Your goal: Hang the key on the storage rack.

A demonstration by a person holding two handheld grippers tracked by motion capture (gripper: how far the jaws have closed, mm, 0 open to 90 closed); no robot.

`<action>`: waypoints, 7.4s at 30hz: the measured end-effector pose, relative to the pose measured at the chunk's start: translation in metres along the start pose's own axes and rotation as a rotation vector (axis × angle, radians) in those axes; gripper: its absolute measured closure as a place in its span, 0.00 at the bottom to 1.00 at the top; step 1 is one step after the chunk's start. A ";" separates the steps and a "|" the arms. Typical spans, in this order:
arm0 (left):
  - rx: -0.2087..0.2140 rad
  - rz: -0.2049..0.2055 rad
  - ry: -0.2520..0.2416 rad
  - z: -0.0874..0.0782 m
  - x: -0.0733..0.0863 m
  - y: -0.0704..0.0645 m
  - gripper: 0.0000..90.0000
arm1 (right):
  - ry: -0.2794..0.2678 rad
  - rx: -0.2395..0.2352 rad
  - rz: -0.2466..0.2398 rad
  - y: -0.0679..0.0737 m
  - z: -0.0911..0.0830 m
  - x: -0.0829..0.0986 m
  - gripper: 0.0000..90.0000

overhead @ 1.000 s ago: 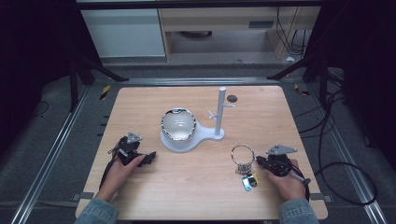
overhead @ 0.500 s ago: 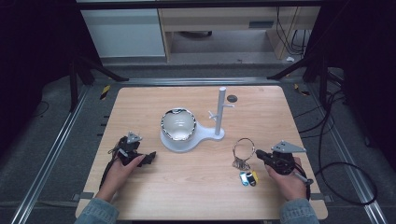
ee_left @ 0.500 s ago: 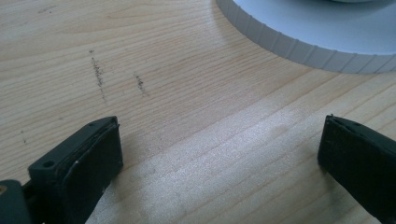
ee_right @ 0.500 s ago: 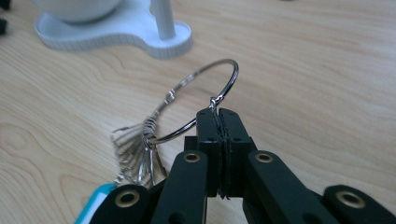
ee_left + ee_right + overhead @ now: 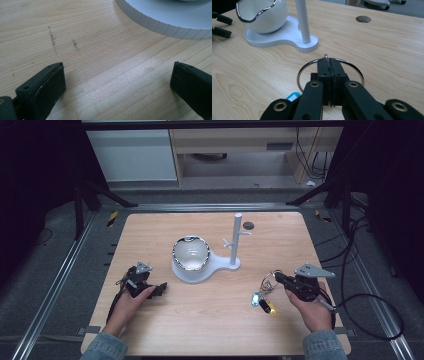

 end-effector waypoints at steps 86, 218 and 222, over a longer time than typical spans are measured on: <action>-0.003 0.000 0.002 0.000 0.000 0.000 0.00 | -0.122 0.009 -0.161 0.007 -0.024 -0.130 0.99; -0.002 0.002 0.002 0.000 0.000 0.000 0.00 | -0.102 -0.054 -0.139 0.020 0.028 -0.152 0.99; -0.002 0.000 0.002 0.000 0.000 0.000 0.00 | -0.098 -0.056 -0.138 0.020 0.030 -0.152 0.99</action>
Point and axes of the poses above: each handheld gripper's, and its own axes: z roughly forward along the jaws, x roughly out of its underside, y roughly to its left, the point moved 5 cm from there along z, roughly forward along the jaws, and after that the axes turned 4 degrees about x, right-handed, at the moved point
